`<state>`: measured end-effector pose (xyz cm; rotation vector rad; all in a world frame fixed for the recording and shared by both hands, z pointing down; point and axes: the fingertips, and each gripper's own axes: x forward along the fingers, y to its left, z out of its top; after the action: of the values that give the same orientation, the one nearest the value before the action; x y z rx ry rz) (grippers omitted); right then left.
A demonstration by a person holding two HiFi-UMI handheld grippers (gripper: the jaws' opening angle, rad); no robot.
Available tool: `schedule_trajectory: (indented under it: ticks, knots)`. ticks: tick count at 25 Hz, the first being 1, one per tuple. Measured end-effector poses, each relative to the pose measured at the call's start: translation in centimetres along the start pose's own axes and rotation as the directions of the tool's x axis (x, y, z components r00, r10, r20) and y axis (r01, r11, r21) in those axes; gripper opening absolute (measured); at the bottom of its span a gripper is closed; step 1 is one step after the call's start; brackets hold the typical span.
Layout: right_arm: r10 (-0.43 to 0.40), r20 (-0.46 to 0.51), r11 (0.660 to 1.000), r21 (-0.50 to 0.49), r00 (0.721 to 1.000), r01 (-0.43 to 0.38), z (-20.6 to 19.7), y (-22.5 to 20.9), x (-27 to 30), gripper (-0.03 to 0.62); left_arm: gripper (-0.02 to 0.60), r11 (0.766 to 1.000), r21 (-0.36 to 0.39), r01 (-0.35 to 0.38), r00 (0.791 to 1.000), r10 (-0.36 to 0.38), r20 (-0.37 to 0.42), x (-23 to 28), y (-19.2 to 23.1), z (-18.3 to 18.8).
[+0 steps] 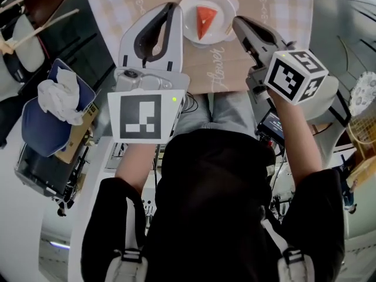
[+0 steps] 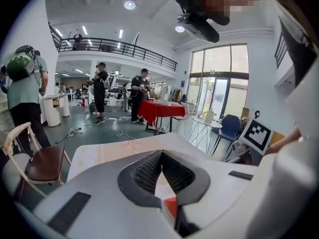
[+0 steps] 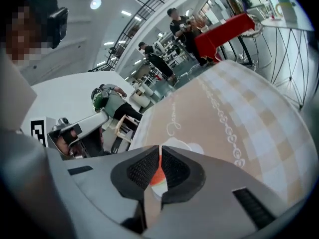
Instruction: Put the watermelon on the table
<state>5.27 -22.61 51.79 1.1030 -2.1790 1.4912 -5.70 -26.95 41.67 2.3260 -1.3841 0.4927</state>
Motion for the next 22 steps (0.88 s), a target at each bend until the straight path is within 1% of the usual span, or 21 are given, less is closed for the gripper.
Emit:
schedule_trajectory:
  ticks: [2,4,7,11,16,20,22]
  knots:
    - [-0.016,0.055,0.997,-0.074,0.998,0.020,1.7,2.1,-0.9,0.026,0.011,1.000,-0.003,-0.001,1.000,0.001,0.024,-0.7,-0.2,1.2]
    - [-0.027,0.114,0.987,-0.156,0.993,0.045,3.4,4.1,-1.7,0.026,0.011,1.000,0.001,-0.006,0.999,0.006,0.049,-1.2,-0.5,2.4]
    - [-0.024,0.173,0.971,-0.232,0.985,0.064,5.0,7.1,-2.7,0.026,0.011,1.000,-0.002,-0.007,0.998,0.008,0.063,-2.2,-1.0,3.9]
    - [-0.026,0.199,0.953,-0.291,0.980,0.085,5.9,10.2,-3.9,0.026,0.011,1.000,0.001,-0.021,0.997,0.021,0.072,-4.0,-1.1,5.5]
    - [-0.039,0.232,0.925,-0.360,0.972,0.123,7.7,12.9,-5.3,0.026,0.011,0.997,0.041,-0.060,0.995,0.057,0.079,-5.6,-1.0,7.8]
    - [-0.058,0.275,0.912,-0.376,0.960,0.162,9.1,14.8,-6.3,0.026,0.011,0.998,0.057,-0.040,0.996,0.036,0.080,-6.3,-1.3,9.5]
    - [-0.069,0.293,0.900,-0.394,0.954,0.186,9.6,15.8,-6.9,0.026,0.011,0.997,0.062,-0.039,0.995,0.034,0.089,-6.8,-1.5,10.2]
